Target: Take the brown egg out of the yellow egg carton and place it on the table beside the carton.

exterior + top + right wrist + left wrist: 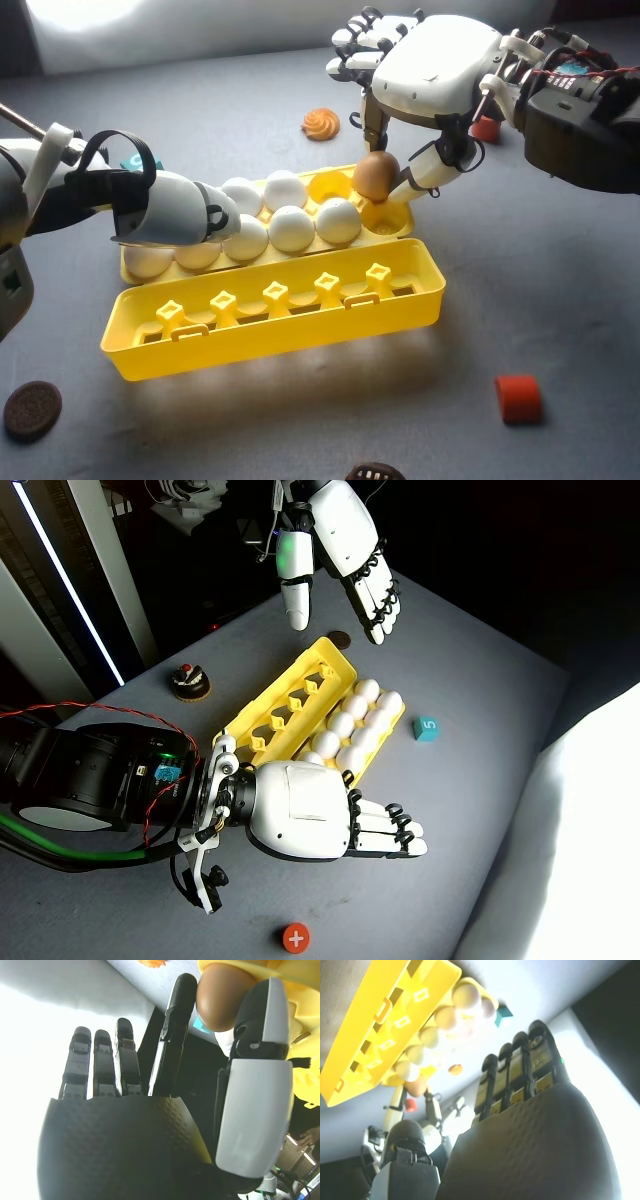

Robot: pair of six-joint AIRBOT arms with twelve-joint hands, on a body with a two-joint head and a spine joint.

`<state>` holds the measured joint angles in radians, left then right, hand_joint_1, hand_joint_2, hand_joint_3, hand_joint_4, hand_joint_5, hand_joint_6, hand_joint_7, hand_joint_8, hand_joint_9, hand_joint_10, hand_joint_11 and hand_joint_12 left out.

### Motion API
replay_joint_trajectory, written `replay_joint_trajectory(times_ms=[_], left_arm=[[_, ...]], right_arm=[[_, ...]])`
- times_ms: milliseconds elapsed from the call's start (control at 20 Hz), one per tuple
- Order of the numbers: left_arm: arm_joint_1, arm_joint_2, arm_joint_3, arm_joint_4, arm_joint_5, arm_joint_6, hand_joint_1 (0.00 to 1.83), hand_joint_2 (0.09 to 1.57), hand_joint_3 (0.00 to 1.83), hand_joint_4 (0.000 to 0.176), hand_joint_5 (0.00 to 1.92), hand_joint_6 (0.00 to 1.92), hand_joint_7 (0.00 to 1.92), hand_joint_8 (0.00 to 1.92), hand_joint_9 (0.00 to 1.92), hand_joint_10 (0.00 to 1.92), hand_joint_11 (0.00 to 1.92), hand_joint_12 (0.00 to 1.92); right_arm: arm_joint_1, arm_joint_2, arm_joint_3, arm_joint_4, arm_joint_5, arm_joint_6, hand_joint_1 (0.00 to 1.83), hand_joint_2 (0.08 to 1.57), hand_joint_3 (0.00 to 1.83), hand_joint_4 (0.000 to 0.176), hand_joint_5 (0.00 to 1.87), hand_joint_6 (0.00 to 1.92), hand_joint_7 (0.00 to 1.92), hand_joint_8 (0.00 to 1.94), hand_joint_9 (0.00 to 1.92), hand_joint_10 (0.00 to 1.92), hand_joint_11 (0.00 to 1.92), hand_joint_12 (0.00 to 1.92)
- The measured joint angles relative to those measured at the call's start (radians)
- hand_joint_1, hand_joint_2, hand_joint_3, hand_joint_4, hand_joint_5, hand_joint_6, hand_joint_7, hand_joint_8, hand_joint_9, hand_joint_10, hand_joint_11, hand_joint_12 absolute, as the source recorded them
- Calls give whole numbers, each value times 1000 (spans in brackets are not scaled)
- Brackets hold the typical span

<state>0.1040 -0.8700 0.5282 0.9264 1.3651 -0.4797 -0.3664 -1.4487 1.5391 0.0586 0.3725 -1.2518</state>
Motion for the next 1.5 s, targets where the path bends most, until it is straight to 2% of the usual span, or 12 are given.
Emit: replay_joint_trajectory(times_ms=[650,900,1200,1500], left_arm=[[0,0,0,0,0,0,0,1109,0,0,91,12,38,12,19,7,14,6],[0,0,0,1,0,0,0,1124,7,0,72,1,18,0,0,0,0,0],[0,0,0,1,0,0,0,1110,0,0,97,11,44,13,20,8,19,8],[0,0,0,1,0,0,0,1115,1,0,77,3,21,2,0,0,1,1]], right_arm=[[33,11,0,-8,-9,1,1129,956,0,176,1418,218,227,9,0,0,0,0],[40,79,-29,-7,-6,9,1128,957,0,176,1416,218,227,7,0,0,0,0],[53,180,-112,-8,-12,13,1126,958,0,176,1415,218,228,7,0,0,0,0],[-2,227,-127,-7,-28,13,1128,958,0,175,1416,215,234,6,0,0,0,0]])
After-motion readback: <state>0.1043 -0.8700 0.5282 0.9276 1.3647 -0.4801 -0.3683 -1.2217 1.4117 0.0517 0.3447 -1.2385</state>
